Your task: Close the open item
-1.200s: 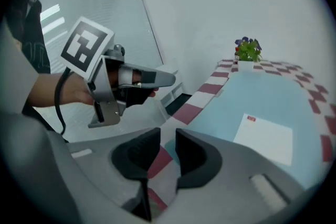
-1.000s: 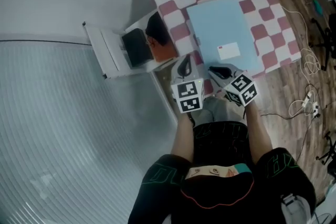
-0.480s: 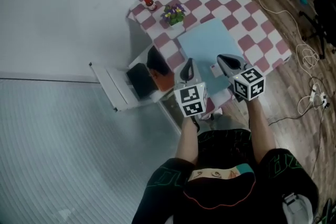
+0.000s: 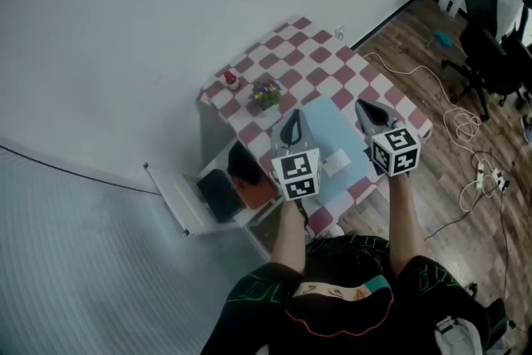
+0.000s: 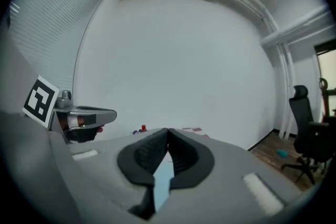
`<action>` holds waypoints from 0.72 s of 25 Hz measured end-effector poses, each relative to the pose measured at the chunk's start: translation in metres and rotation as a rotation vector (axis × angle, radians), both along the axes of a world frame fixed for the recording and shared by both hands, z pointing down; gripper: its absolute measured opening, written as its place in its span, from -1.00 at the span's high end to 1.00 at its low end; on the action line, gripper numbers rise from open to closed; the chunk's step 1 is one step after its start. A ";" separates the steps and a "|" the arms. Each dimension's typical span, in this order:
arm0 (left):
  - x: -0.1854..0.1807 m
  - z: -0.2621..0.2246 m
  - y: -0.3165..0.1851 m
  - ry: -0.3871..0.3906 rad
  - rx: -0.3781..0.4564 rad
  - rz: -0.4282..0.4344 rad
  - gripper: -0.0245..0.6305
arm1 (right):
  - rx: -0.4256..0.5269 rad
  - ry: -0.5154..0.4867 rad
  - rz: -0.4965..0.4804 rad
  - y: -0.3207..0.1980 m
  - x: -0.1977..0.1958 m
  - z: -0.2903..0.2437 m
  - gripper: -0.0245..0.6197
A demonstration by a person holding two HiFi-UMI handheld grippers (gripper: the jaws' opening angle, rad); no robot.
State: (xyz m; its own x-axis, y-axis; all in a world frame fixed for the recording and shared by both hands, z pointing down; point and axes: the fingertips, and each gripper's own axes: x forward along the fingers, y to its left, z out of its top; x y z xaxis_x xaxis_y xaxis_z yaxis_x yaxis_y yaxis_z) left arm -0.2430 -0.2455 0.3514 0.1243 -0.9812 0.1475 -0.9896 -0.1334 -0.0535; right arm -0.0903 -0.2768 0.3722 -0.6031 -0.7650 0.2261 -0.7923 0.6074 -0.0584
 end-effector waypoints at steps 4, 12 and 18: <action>0.007 -0.028 -0.014 -0.005 0.057 0.029 0.90 | 0.092 -0.017 0.070 -0.016 0.019 -0.045 0.91; 0.024 -0.055 -0.026 -0.016 0.123 0.084 0.90 | 0.179 -0.042 0.127 -0.013 0.031 -0.077 0.91; 0.013 -0.051 -0.029 -0.004 0.110 0.069 0.90 | 0.198 -0.031 0.139 -0.013 0.031 -0.077 0.91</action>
